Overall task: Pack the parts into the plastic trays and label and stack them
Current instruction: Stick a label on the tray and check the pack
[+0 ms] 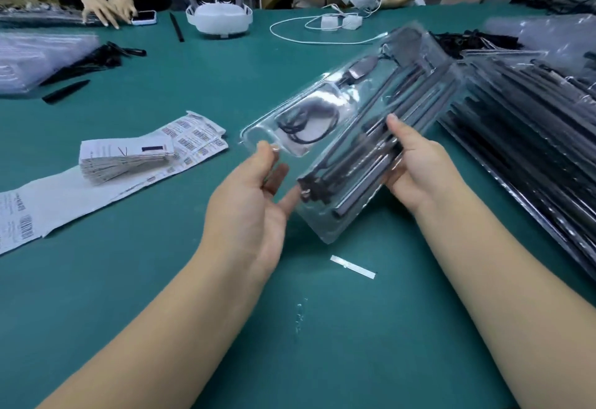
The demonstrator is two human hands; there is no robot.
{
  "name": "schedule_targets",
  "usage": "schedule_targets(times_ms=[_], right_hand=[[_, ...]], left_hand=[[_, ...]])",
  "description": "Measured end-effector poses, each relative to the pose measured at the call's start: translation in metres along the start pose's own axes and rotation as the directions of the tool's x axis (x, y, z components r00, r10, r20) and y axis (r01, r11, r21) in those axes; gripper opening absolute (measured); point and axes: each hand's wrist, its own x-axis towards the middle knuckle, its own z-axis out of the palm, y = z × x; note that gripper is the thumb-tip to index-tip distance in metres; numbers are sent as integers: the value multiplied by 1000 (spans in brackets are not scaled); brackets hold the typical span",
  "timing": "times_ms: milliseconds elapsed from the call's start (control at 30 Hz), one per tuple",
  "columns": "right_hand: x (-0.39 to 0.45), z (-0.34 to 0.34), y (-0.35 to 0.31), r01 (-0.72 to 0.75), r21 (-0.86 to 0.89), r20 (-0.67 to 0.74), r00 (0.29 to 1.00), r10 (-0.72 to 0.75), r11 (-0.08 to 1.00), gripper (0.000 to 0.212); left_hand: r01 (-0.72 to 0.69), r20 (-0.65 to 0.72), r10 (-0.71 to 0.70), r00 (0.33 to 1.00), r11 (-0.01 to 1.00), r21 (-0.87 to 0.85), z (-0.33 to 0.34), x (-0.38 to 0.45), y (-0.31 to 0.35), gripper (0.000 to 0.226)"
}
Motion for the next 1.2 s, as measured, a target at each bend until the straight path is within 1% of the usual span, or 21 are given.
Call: schedule_targets(times_ms=[100, 133, 200, 233, 267, 300, 333, 400, 467, 533, 600, 667, 700, 767, 800, 867, 1000, 1033, 1100, 1167, 1200], right_hand=[[5, -8, -5, 7, 28, -45, 999, -5, 1000, 13], [7, -11, -7, 18, 18, -70, 997, -17, 1000, 20], [9, -16, -9, 34, -11, -109, 993, -35, 999, 43], [10, -17, -10, 41, -21, -113, 993, -43, 999, 50], [10, -19, -10, 45, -30, -110, 993, -48, 999, 53], [10, -21, -11, 44, -41, -103, 993, -48, 998, 53], [11, -22, -11, 42, -53, -94, 995, -47, 998, 52], [10, -23, -11, 38, -92, -67, 997, -45, 995, 51], [11, -23, -10, 52, -138, -27, 998, -56, 989, 42], [12, -23, -10, 87, -146, -7, 996, -88, 985, 23], [11, -25, -11, 109, -153, 0, 994, -111, 982, 15], [9, -26, -12, 92, -179, 7, 996, -93, 979, 17], [8, -26, -12, 63, -197, 6, 998, -63, 978, 24], [7, -25, -11, 2, -228, -2, 1000, -3, 974, 46], [7, -25, -11, -8, -236, -6, 1000, 7, 972, 52], [7, -25, -13, -4, -241, 1, 1000, 5, 970, 55], [8, -27, -13, -10, -232, -3, 1000, 9, 973, 55], [8, -27, -12, -15, -223, -7, 1000, 14, 975, 55], [8, -26, -13, -17, -194, -21, 1000, 13, 981, 55], [8, -28, -15, -15, -173, -38, 999, 9, 985, 50], [9, -29, -16, -19, -162, -37, 999, 13, 987, 41]], left_hand=[[13, 54, -17, 998, 996, 85, 2, -7, -12, 26], [13, 57, -20, 998, 992, 124, 2, -8, -13, 26], [0, 63, -16, 998, 968, 252, 1, -6, -13, 21], [-2, 65, -21, 998, 944, 330, -1, -3, -10, 17], [16, 65, -47, 997, 913, 408, -2, 0, -6, 15], [58, 71, -105, 992, 876, 479, -4, 3, -2, 17], [117, 85, -191, 978, 837, 535, -5, 6, 3, 20], [228, 126, -376, 918, 761, 607, -8, 8, 10, 22], [263, 161, -484, 860, 691, 673, -11, 10, 14, 16], [251, 189, -539, 821, 638, 728, -14, 10, 15, 11], [249, 210, -568, 796, 623, 741, -15, 11, 14, 8], [255, 248, -578, 778, 651, 715, -16, 11, 15, 6], [252, 277, -578, 768, 669, 699, -16, 11, 15, 7], [244, 325, -580, 747, 694, 678, -17, 11, 16, 10], [246, 338, -583, 738, 700, 670, -18, 11, 16, 7], [260, 350, -600, 719, 700, 665, -18, 11, 15, 7], [309, 335, -648, 684, 672, 673, -17, 9, 15, 9], [332, 315, -656, 686, 667, 667, -16, 9, 15, 9], [388, 253, -648, 719, 675, 627, -13, 8, 13, 14], [415, 225, -607, 763, 725, 549, -11, 8, 9, 31], [411, 232, -587, 776, 749, 519, -11, 8, 6, 39]])
